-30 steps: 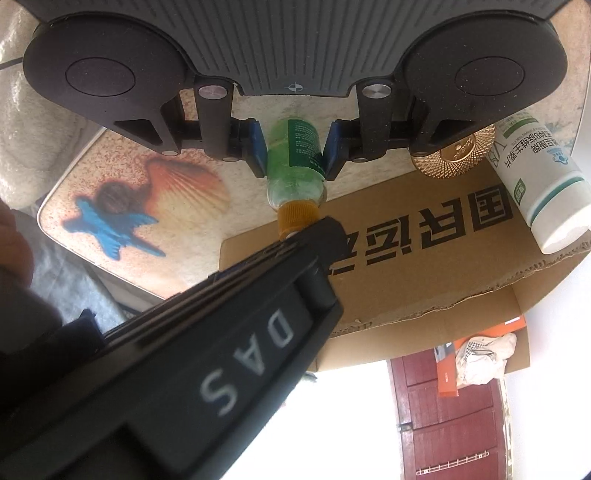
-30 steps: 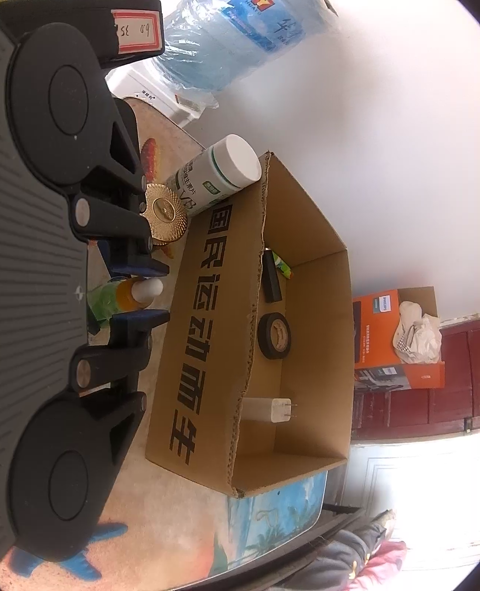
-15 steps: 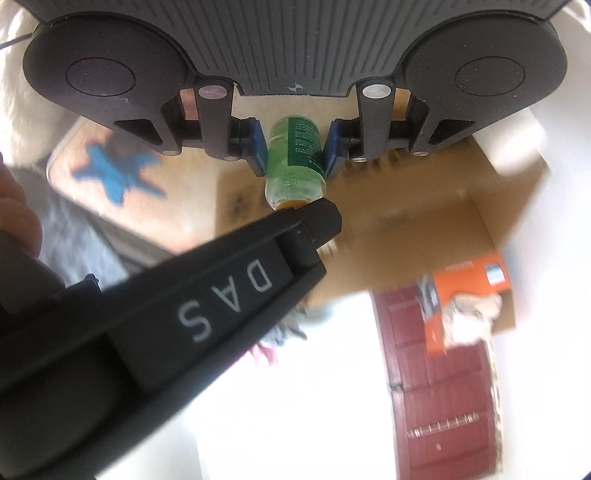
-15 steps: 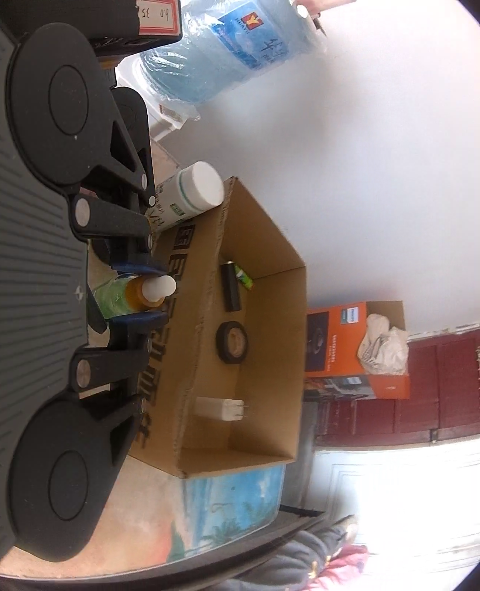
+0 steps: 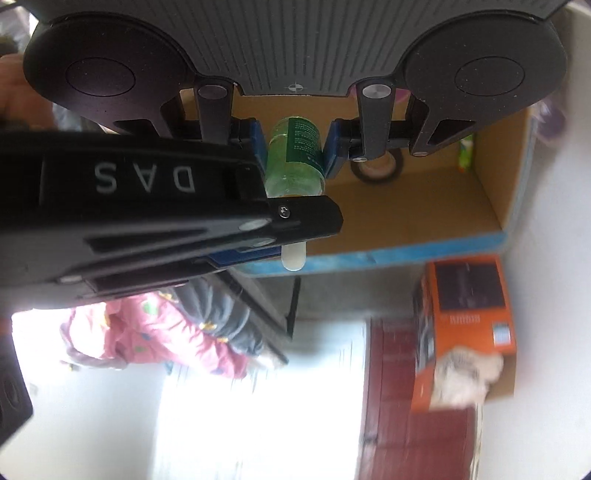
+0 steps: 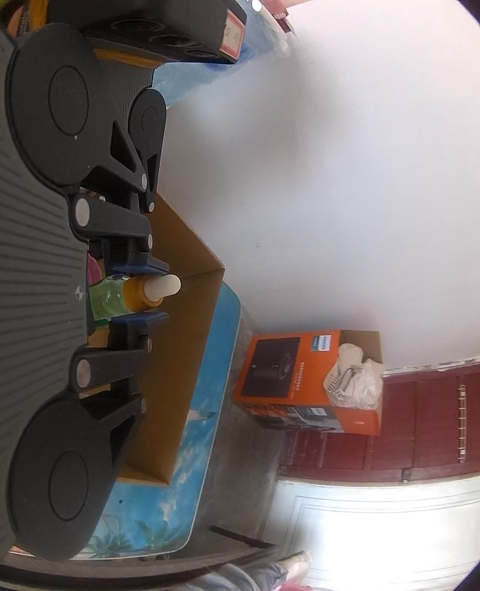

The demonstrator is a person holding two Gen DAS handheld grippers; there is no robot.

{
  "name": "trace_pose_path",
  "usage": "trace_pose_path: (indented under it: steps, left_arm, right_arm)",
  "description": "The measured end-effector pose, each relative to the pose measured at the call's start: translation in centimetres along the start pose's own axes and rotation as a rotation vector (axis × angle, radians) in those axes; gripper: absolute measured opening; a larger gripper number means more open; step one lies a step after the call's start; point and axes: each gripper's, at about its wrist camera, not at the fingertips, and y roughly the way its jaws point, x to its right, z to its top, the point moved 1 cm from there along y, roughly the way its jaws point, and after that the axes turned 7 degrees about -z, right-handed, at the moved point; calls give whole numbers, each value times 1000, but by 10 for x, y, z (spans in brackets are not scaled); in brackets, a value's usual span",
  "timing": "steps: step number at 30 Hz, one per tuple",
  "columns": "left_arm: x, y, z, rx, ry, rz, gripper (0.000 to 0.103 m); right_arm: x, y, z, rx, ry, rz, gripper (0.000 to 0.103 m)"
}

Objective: Organize rigid objects
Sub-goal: 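Carry the green dropper bottle into the box and open the right gripper, then move the right gripper to the gold-lidded jar and close on it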

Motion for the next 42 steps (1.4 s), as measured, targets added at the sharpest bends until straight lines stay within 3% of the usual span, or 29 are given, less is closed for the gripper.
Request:
trace_pose_path:
  steps: [6,14,19,25,28,32,42]
  left_arm:
    - [-30,50,11,-108,-113,16,31]
    - [-56,60,8,-176,-244,21,35]
    - [-64,58,1,-191,-302,2,39]
    - [-61,57,-1,-180,-284,13,46]
    - [-57,49,-2,-150,-273,19,55]
    - [-45,25,-1,-89,-221,25,72]
    - [0,-63,-29,57,-88,-61,99]
  right_arm:
    - [26,59,3,-106,64,36,23]
    - [39,105,-12,-201,94,67,23]
    - [42,123,-27,-265,132,78,22]
    - [32,120,-27,-277,113,78,23]
    - [30,112,-24,-273,116,67,27]
    - [34,81,-18,-189,148,53,48]
    - [49,-62,-51,43,298,48,59]
